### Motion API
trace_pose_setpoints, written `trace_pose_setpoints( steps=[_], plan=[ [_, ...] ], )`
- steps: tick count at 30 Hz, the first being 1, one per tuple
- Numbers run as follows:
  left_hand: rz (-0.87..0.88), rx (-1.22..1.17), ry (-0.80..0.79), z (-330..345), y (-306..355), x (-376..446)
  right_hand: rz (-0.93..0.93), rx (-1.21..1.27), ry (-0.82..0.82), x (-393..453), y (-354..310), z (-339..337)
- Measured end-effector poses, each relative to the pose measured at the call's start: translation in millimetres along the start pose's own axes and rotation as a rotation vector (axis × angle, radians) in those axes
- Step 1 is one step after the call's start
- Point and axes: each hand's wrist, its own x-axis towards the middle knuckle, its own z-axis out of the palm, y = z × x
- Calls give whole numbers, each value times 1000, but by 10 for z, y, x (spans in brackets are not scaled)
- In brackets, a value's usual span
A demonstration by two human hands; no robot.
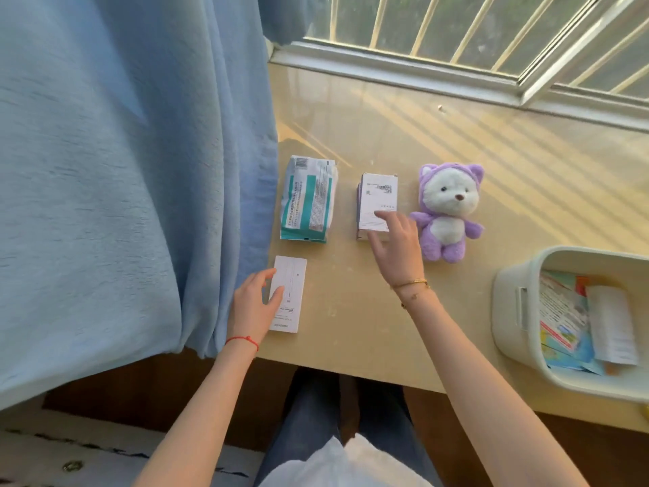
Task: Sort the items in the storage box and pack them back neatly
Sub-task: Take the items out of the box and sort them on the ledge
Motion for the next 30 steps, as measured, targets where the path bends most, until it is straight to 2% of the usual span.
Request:
trace_pose_setpoints(
  steps=[7, 13, 22, 26, 30],
  plan=[
    [241, 152, 33, 69, 835, -516, 4, -102, 41, -1022, 534, -1146],
    [369, 176, 21, 688, 1750, -1009, 112, -151, 66, -1570, 1396, -2077],
    [375, 104, 100, 2037, 2900, -1515, 240, -197, 22, -1793, 2938, -3258],
    [378, 62, 120, 2575, 3284, -1599, 317, -193, -54, -1712, 3399, -3491],
    [348, 64, 66, 3108, 3517, -1494, 437, -181, -144, -1552, 3693, -3472]
  ],
)
